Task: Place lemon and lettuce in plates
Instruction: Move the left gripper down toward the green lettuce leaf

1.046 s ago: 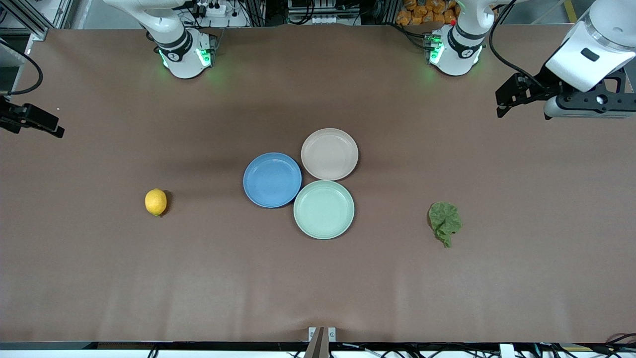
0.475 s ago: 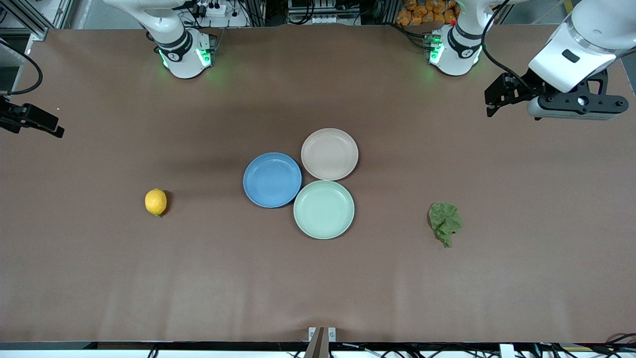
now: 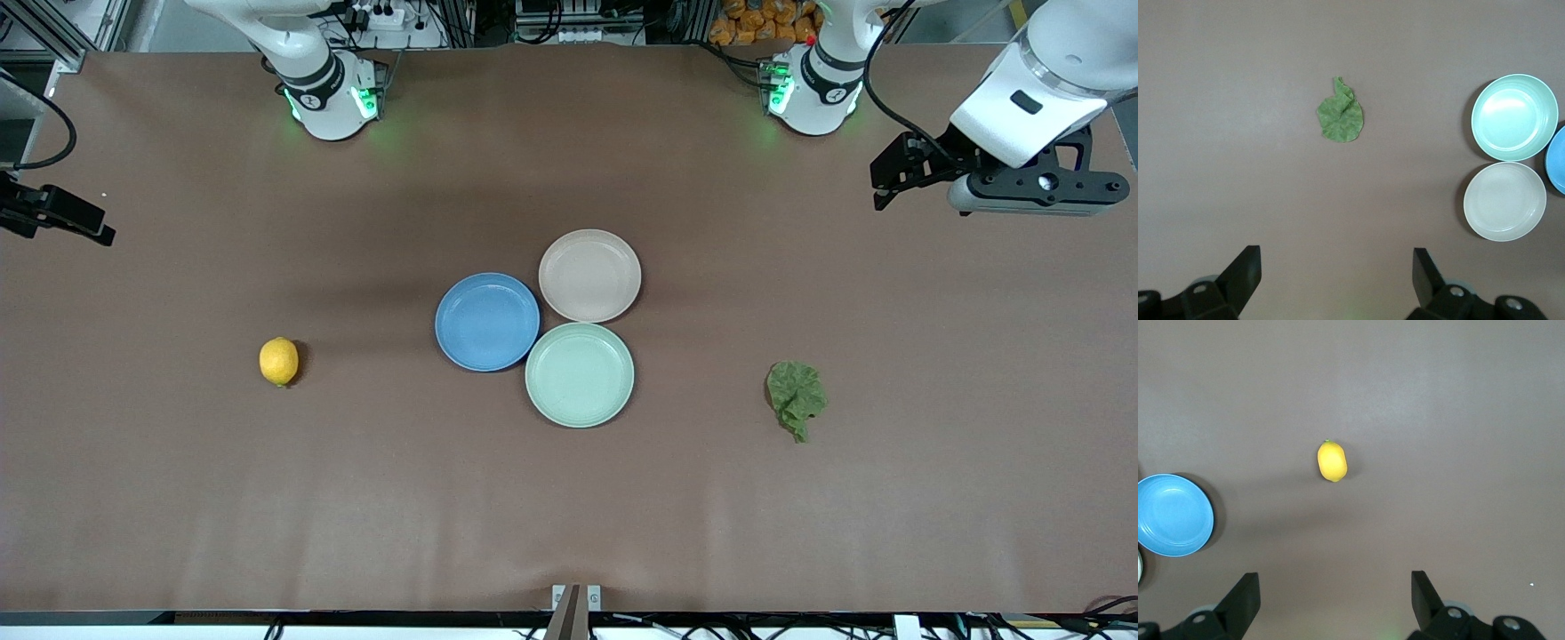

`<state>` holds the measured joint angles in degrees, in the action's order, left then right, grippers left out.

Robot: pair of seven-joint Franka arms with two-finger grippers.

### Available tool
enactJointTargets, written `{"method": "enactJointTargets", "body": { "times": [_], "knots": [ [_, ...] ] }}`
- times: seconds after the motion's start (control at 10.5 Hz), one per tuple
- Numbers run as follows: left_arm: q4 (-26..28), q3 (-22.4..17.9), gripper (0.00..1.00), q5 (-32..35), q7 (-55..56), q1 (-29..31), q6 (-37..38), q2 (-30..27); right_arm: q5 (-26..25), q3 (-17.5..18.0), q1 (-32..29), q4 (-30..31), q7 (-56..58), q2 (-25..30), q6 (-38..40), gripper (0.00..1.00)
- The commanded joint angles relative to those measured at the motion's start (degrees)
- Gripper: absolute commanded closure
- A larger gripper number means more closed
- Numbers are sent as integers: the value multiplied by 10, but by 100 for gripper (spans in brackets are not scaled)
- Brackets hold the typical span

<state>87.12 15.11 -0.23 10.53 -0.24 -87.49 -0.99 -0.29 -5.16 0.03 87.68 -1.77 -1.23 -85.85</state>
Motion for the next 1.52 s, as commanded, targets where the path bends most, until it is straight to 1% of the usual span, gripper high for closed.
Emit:
{"method": "enactJointTargets", "body": {
  "times": [0.0, 0.29, 0.48, 0.67, 1.43],
  "knots": [
    [-12, 1, 0, 8, -14, 2, 7, 6, -5, 1, -1, 1, -6, 3, 4, 0],
    [-12, 0, 0, 8, -14, 3, 6, 9, -5, 1, -1, 1, -6, 3, 4, 0],
    [-12, -1, 0, 10, -14, 3, -6, 32, -5, 1, -1, 1, -6, 3, 4, 0],
    [-9, -3, 0, 16, -14, 3, -54, 65, -5, 1, -1, 1, -6, 3, 4, 0],
    [-9, -3, 0, 26, -3, 30, -173, 209, -4, 1, -1, 3, -6, 3, 10, 0]
  ]
}}
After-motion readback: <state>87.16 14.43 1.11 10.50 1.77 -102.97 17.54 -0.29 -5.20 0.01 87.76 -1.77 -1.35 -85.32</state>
